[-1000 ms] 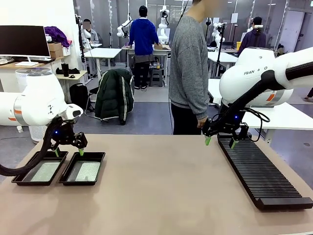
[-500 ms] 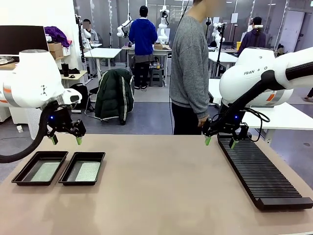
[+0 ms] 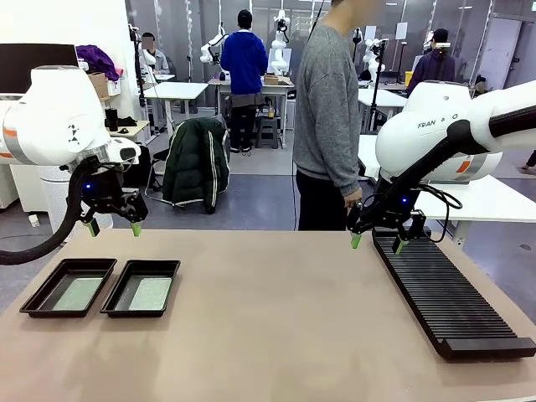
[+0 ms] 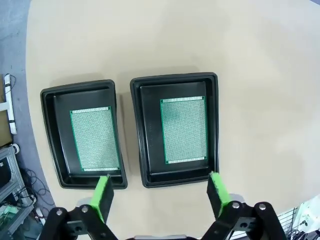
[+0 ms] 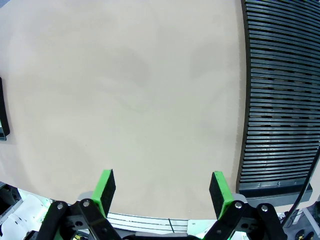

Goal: Inspect and transfer BCBs to ESD trays.
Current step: Pick up the ESD tray and place it on the left side of the table.

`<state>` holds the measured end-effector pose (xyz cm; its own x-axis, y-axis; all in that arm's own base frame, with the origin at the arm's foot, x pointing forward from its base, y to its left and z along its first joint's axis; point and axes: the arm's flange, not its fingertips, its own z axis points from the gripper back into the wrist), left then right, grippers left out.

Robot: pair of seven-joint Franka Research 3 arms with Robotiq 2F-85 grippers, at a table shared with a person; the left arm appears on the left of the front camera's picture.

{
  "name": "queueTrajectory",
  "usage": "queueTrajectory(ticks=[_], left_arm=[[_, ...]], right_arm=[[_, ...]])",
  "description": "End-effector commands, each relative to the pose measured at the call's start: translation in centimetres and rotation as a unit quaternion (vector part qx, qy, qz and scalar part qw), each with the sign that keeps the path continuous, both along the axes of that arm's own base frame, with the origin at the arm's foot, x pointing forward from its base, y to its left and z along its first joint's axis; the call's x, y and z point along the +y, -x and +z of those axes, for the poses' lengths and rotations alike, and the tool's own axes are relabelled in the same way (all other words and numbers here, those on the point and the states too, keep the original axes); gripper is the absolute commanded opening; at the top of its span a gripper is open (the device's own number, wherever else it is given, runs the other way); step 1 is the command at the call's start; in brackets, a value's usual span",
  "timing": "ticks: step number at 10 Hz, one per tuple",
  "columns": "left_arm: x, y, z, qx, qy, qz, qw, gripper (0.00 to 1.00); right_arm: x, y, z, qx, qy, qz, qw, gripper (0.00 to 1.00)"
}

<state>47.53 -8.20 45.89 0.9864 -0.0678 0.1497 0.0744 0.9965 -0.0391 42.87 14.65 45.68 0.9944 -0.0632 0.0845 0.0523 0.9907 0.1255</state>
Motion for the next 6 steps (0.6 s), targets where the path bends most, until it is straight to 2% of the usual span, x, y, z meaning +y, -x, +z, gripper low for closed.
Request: queueTrajectory(ticks=[1, 6], left_arm=[[0.1, 0.27, -0.44, 0.002, -0.004, -0.002, 1.0, 1.0], [0.1, 0.27, -0.44, 0.002, -0.004, -0.002, 1.0, 1.0]], right_arm=[[0.05, 0.02, -0.05, 0.0, 0.001, 0.0, 1.0, 1.0], [0.05, 0.02, -0.05, 0.0, 0.001, 0.0, 1.0, 1.0]])
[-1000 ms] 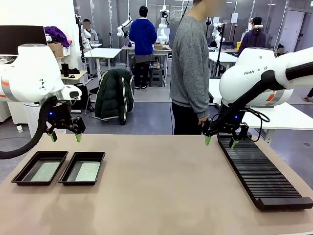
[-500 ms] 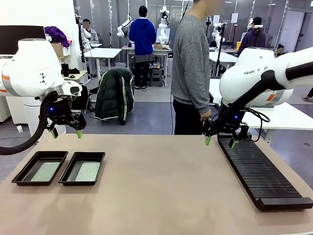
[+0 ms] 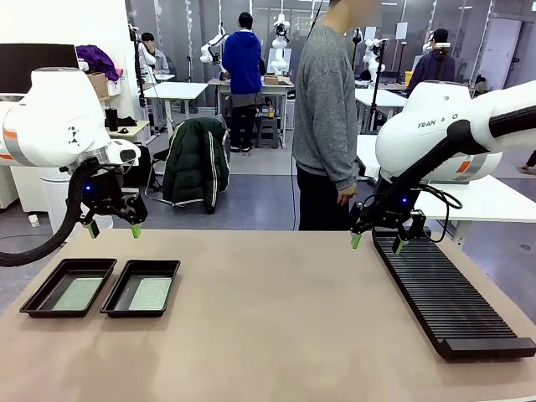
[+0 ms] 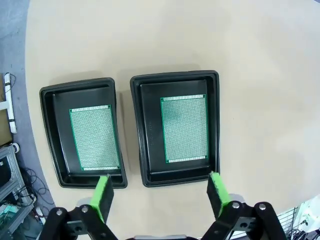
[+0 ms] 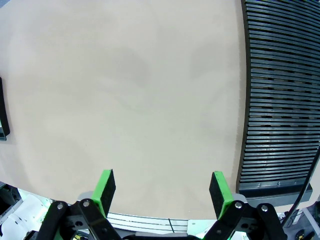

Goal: Inspect and transfer BCBs to ESD trays.
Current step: Pick up the ESD tray and place it on the left side of the table.

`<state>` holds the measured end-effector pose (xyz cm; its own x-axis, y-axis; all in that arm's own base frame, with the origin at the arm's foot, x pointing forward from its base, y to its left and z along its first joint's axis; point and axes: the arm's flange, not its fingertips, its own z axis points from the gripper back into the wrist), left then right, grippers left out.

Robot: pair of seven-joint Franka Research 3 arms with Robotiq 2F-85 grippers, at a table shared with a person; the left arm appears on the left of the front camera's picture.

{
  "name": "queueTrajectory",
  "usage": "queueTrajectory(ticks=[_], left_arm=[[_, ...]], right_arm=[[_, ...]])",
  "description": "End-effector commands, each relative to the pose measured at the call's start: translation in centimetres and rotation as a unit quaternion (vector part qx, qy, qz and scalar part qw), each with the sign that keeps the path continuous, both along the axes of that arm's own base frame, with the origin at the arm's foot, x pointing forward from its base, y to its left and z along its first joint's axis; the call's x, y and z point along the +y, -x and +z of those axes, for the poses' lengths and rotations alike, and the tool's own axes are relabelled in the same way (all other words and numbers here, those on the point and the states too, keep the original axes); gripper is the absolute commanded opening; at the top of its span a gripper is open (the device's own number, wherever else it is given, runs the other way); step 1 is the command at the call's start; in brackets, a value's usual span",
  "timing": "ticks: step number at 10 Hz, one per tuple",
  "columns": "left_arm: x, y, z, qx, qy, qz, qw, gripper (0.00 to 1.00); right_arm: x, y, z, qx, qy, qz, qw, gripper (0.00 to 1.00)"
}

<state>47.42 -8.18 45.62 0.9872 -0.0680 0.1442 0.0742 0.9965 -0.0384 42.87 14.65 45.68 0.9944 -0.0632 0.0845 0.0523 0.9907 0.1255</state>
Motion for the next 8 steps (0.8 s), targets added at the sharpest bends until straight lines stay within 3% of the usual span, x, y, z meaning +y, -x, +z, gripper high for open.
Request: queueTrajectory(ticks=[1, 8], left_arm=[[0.08, 0.16, -0.18, 0.0, -0.004, -0.002, 1.0, 1.0], [0.08, 0.16, -0.18, 0.0, -0.004, -0.002, 1.0, 1.0]], right_arm=[[0.05, 0.02, -0.05, 0.0, 0.001, 0.0, 1.0, 1.0], [0.05, 0.02, -0.05, 0.0, 0.001, 0.0, 1.0, 1.0]])
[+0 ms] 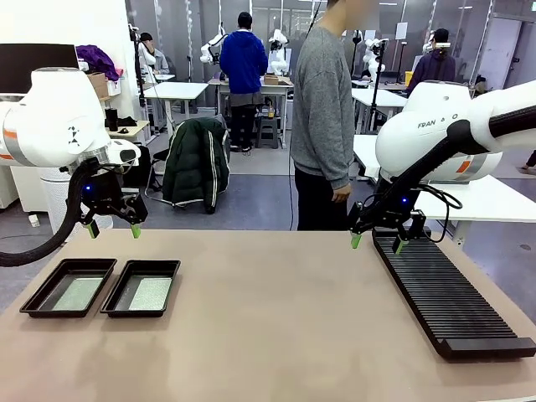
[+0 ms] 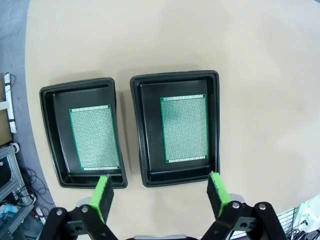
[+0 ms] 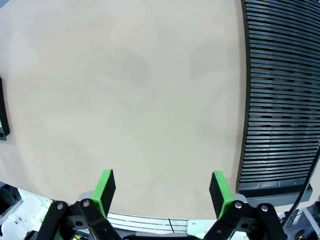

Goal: Inspect and transfer BCBs to ESD trays.
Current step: Pick up the ESD tray and place it on the left side of the table.

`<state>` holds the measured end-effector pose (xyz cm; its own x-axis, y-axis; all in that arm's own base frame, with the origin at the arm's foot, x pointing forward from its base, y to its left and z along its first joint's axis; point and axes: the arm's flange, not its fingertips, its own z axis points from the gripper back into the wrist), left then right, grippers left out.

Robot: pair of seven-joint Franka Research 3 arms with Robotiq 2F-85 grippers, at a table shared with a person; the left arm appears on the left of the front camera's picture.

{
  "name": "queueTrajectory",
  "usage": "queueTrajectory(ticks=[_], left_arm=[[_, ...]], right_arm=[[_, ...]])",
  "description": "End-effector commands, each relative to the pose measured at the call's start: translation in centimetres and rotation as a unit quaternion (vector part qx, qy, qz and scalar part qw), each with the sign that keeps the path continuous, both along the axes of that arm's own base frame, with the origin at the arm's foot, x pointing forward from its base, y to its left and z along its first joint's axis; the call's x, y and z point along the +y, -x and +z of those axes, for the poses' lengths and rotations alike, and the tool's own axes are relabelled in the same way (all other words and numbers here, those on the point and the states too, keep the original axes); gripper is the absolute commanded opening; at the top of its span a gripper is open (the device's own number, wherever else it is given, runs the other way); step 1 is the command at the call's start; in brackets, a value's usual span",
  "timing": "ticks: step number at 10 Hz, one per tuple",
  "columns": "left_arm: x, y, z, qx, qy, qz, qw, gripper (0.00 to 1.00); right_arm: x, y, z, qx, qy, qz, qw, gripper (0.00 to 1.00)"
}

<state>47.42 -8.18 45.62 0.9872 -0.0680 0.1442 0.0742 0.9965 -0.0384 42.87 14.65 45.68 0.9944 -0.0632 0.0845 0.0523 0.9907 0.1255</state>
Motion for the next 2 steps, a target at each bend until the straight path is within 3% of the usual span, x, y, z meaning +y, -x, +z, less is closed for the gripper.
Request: queueTrajectory(ticks=[1, 2], left_arm=[[0.08, 0.16, -0.18, 0.0, -0.004, -0.002, 1.0, 1.0], [0.08, 0.16, -0.18, 0.0, -0.004, -0.002, 1.0, 1.0]], right_arm=[[0.05, 0.02, -0.05, 0.0, 0.001, 0.0, 1.0, 1.0], [0.05, 0.02, -0.05, 0.0, 0.001, 0.0, 1.0, 1.0]])
